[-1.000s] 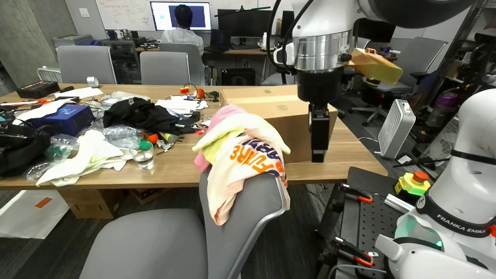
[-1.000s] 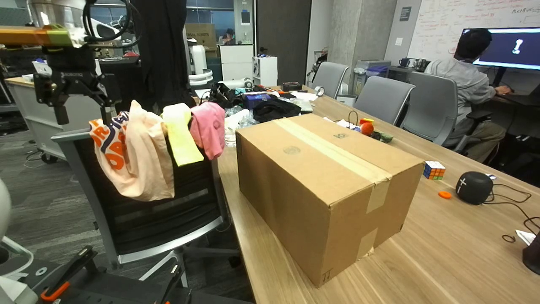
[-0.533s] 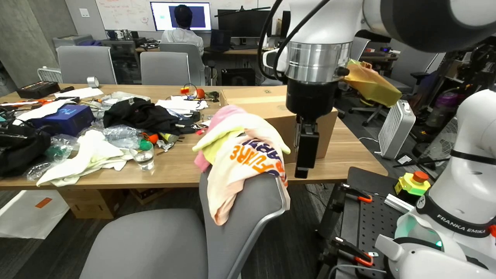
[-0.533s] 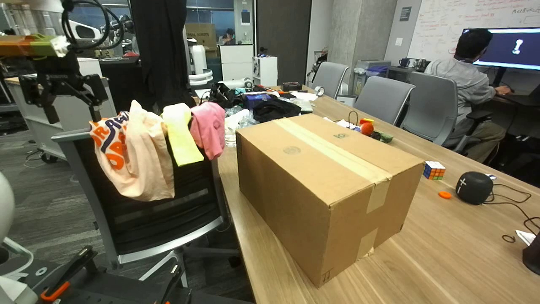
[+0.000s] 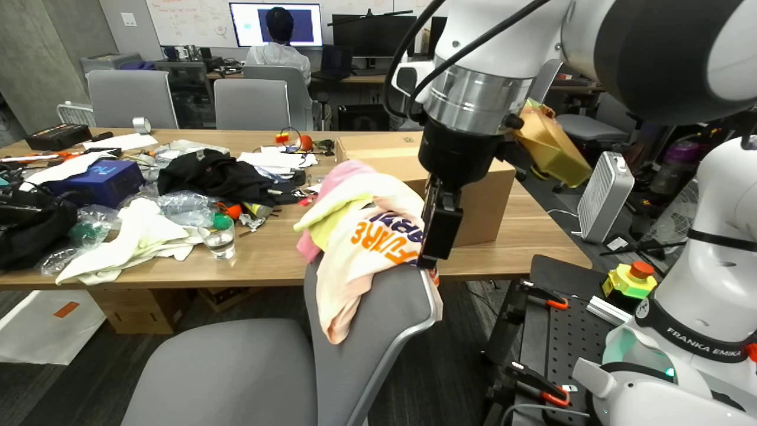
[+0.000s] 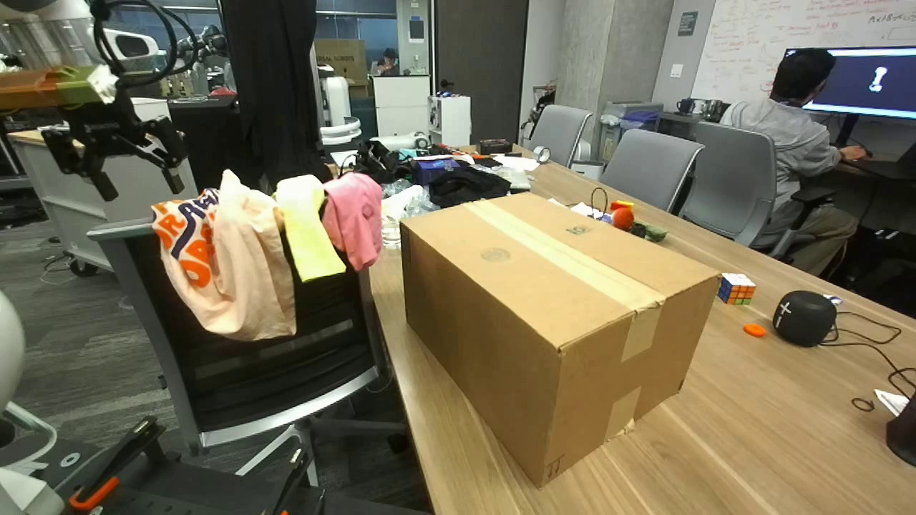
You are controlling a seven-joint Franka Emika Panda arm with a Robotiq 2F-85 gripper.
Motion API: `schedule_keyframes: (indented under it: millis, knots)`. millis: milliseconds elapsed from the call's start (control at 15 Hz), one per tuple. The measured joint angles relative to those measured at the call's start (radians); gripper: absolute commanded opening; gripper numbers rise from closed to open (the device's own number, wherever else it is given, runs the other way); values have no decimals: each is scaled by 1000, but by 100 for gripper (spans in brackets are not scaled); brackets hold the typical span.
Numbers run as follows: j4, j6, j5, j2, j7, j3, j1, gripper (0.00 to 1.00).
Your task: Put the peach shirt, the green towel and the pink shirt on the top of the box
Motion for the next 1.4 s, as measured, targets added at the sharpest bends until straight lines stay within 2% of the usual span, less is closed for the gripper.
schedule_keyframes:
  millis: [333,800,1067,1333,1400]
  knots:
    - [-35,104,-127,2,81,25,-20,100]
    - [-84,204,-322,2,226,79,-98,100]
    - [-96,208,-374,4,279,99,-123,100]
    - [-106,208,-378,6,298,108,-124,100]
    - [-107,208,-378,7,300,110,-124,80]
